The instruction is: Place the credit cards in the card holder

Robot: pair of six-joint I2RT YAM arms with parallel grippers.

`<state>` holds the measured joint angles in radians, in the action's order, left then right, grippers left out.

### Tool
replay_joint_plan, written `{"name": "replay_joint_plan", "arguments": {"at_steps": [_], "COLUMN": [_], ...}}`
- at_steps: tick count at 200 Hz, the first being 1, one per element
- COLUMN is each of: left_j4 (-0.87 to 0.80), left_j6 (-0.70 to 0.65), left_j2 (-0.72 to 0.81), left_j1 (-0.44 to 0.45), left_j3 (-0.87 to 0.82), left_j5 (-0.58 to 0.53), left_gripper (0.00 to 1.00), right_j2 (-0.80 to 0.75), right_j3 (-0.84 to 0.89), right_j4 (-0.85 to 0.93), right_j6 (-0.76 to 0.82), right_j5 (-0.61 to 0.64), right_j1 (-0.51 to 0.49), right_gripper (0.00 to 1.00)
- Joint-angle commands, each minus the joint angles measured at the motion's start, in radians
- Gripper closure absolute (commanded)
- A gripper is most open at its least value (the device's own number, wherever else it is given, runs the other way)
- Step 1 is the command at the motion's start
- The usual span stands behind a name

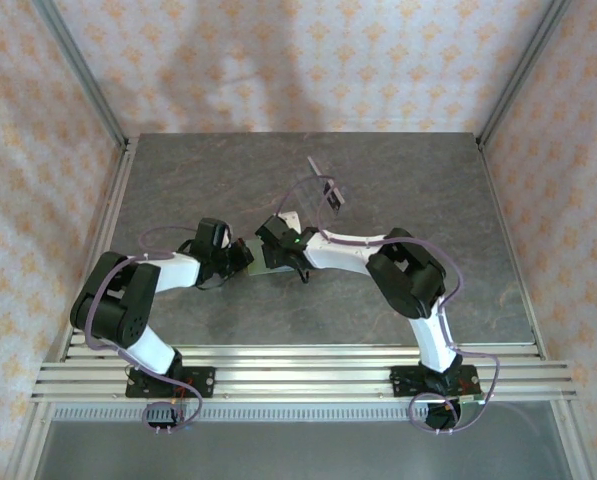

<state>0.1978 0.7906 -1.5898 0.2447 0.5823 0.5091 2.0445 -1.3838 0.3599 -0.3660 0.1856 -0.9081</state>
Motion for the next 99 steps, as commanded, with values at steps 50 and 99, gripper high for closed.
{"name": "replay_joint_plan", "arguments": {"at_steps": [50,99], "left_j4": [-0.089,-0.084], "left_j6": [0.047,0.072], "left_j2": [0.031,0.067], "left_j1": [0.070,0.070], "left_j3": [-0.068,-0.081], "left_j5": [-0.009,-0.001], "left_gripper": [1.00,1.00], "right_j2": [-0.059,-0.025], "right_j3": [-0.035,-0.039], "right_j4": [0.019,0.032], "right_j6": [0.080,0.091], "right_j5": [-0.094,-0.073], "right_j1": [0.005,0.007], "right_gripper": [0.01,0.01]}}
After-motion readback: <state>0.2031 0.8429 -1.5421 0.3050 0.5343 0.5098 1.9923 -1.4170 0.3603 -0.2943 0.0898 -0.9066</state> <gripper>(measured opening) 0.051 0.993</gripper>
